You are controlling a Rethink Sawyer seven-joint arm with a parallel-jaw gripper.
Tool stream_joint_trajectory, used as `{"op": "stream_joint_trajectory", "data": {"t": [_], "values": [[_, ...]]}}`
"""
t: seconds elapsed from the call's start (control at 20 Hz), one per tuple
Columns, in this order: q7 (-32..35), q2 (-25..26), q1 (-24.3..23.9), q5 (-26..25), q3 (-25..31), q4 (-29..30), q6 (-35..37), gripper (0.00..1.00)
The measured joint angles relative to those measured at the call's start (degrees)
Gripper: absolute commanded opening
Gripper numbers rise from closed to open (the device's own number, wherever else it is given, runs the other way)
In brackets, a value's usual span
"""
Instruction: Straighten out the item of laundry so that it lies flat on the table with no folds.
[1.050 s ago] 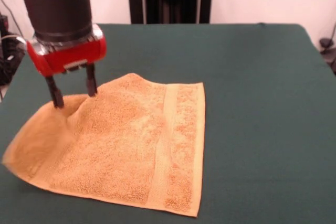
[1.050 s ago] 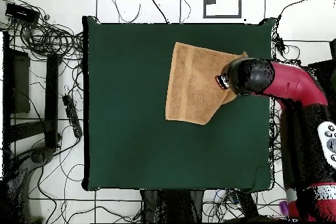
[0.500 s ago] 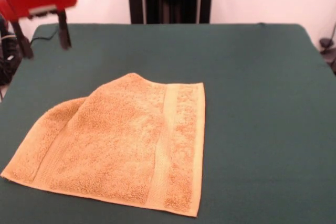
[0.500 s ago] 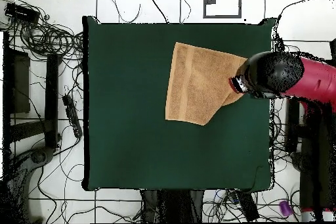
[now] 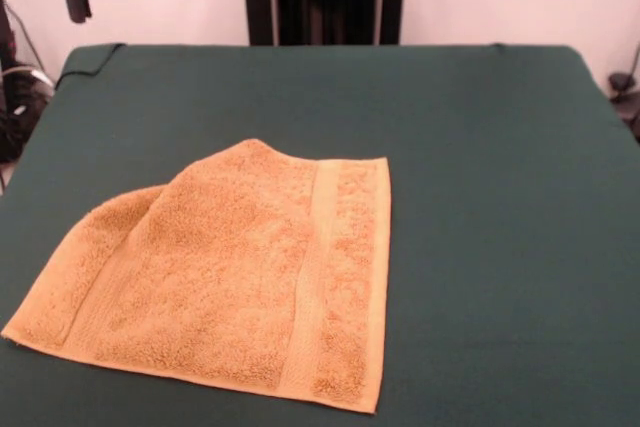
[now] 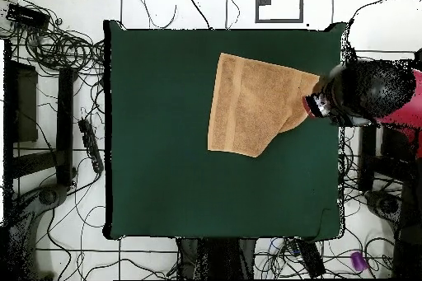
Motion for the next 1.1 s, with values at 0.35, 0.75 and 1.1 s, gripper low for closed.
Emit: {"op": "stream_joint_trajectory", "data": {"t": [0.35, 0.75, 1.1], "values": [[1.3, -0.4, 2.3, 0.3, -4.1, 0.0, -0.6, 1.00], [19.1, 1.8, 9.1, 4.4, -12.7, 0.0, -2.0, 1.00], [42.3, 5.4, 13.1, 8.9, -18.2, 0.0, -5.1, 1.00]]}}
